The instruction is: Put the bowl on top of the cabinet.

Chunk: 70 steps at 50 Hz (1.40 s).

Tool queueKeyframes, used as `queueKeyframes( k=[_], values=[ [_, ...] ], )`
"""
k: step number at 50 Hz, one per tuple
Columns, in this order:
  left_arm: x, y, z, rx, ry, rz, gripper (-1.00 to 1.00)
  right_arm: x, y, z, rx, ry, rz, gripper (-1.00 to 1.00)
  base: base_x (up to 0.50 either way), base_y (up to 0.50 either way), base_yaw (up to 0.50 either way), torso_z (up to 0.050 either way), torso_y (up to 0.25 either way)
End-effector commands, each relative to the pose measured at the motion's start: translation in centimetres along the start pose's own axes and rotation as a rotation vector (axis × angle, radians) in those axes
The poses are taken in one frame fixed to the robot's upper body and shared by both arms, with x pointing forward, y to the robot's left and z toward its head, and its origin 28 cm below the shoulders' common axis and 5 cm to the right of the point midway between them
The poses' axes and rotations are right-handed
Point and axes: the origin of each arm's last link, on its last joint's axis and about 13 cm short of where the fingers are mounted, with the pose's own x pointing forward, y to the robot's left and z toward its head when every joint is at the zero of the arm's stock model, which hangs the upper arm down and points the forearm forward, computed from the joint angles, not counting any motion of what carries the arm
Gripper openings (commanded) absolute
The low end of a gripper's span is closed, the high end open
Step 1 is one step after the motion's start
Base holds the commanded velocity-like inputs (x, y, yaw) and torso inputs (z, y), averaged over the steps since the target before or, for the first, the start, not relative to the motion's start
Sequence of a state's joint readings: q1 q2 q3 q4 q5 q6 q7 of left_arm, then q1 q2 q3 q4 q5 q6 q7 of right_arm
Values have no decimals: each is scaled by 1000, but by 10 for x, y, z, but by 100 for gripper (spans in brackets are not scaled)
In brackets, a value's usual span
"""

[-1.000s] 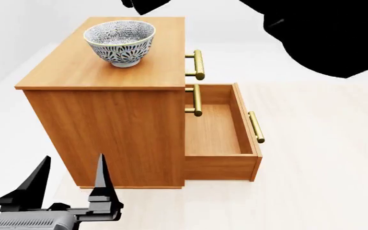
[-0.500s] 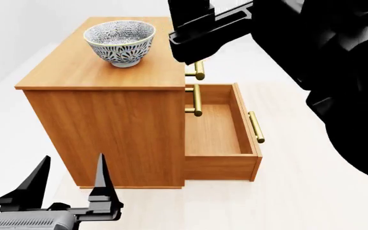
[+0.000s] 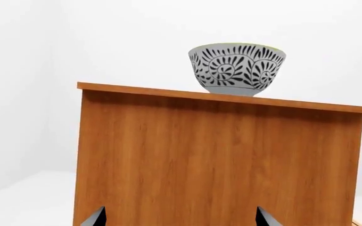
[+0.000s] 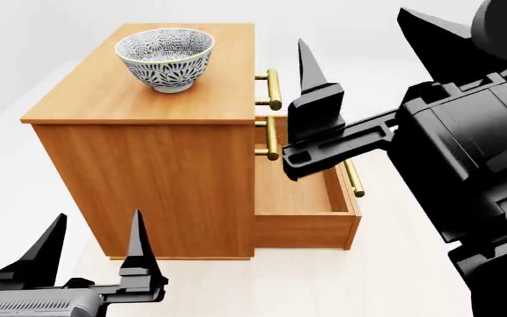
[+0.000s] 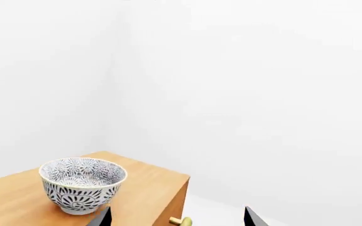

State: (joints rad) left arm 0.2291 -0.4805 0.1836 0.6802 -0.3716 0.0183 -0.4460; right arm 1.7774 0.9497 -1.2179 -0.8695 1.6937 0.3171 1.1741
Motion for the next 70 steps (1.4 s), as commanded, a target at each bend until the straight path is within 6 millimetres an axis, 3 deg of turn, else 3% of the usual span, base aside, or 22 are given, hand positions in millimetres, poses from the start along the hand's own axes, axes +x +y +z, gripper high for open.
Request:
queueKeyframes(
  k=[1, 14, 18, 21, 26, 45, 70],
  values=[
    [0, 0, 0, 2, -1, 2, 100, -29, 5, -19, 18, -7, -39, 100, 0, 0, 0, 0, 0],
    [-2, 0, 1, 3, -4, 2, 100, -41, 1, -43, 46, 3, -101, 100, 0, 0, 0, 0, 0],
    [-1, 0, 1, 3, -4, 3, 100, -46, 10, -29, 112, -199, -98, 100, 0, 0, 0, 0, 0],
    [-1, 0, 1, 3, -5, 1, 100, -65, 0, -52, 42, -1, -139, 100, 0, 0, 0, 0, 0],
    [-2, 0, 2, 5, -9, 0, 100, -71, -3, -60, 36, -6, -168, 100, 0, 0, 0, 0, 0],
    [-5, 1, 11, 10, -49, 21, 100, -118, -13, -86, 41, -85, -201, 100, 0, 0, 0, 0, 0],
    [-16, 2, 35, 61, -179, 84, 100, -149, -10, -106, -116, -269, -207, 100, 0, 0, 0, 0, 0]
  ],
)
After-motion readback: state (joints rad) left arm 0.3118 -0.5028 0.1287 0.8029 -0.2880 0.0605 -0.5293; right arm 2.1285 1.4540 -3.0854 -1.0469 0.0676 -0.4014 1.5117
